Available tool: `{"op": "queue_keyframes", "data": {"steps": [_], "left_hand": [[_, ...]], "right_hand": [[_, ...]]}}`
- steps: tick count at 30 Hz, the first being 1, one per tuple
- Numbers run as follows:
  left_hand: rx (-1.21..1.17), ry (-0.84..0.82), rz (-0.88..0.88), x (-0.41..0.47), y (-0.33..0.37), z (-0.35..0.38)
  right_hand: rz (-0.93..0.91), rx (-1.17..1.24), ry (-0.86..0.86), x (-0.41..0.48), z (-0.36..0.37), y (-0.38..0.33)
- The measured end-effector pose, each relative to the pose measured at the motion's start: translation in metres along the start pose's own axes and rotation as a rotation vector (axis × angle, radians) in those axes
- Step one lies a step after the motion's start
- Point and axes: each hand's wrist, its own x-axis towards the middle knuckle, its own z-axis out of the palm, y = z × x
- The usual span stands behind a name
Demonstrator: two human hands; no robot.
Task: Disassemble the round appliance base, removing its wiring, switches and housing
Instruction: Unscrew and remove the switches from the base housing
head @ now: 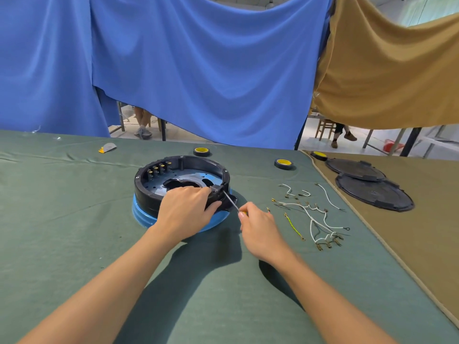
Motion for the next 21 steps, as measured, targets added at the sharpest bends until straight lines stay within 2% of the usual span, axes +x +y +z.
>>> {"op": "queue_keyframes", "data": {"steps": [8,21], "left_hand": [[0.039,0.116,-0.004,-0.004,0.005,-0.004],[0.02,0.195,-0.017,-0.007,0.005,0.009]], "right_hand": [[-0.032,0.021,0.033,-0.003,0.014,-0.01],[-0.13,-0.009,0.081,-0.007,0.021,-0.005]]}}
